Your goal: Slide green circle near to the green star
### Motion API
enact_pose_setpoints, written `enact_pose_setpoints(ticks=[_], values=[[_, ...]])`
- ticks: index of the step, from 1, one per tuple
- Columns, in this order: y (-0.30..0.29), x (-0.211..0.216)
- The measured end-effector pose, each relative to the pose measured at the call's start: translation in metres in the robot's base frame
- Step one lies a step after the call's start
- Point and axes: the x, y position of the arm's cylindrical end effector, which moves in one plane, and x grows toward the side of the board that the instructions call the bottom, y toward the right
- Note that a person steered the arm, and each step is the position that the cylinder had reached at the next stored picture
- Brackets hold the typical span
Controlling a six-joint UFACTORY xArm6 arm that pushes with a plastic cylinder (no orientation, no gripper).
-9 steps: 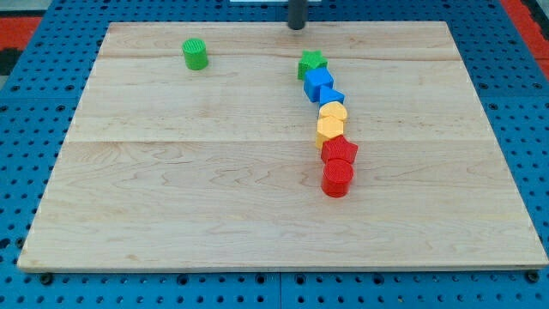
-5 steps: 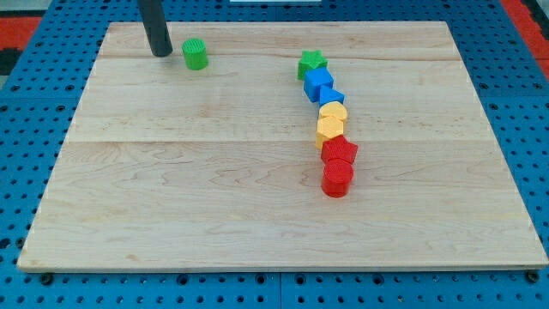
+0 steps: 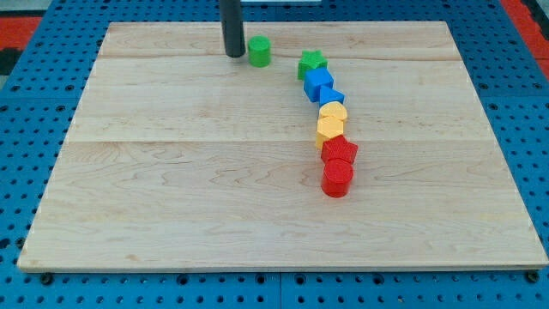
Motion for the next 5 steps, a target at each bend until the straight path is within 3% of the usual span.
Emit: enact_pose_setpoints(ticks=[2,3,5], values=[[0.049,0.013],[0.008,-0.020],[0.073,-0.016]])
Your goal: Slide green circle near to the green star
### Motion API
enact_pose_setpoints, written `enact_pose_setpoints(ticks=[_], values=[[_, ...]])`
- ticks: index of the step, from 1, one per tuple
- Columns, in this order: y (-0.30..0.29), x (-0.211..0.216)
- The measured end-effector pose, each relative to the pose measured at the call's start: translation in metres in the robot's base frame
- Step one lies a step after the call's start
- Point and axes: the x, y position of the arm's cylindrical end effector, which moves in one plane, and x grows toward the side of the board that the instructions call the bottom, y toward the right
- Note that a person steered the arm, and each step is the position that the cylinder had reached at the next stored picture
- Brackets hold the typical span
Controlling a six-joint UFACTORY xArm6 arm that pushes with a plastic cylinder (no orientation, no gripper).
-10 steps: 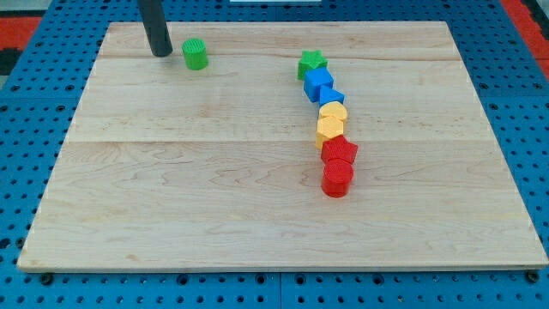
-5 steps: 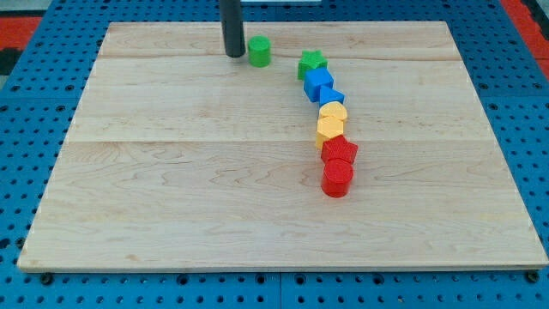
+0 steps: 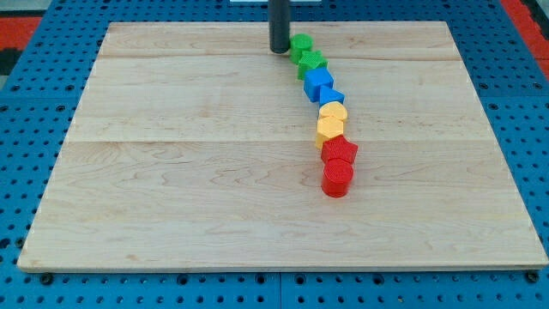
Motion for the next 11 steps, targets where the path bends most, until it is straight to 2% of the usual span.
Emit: enact_pose_setpoints(ticks=[4,11], values=[[0.011,-0.049],[0.016,-0.007]])
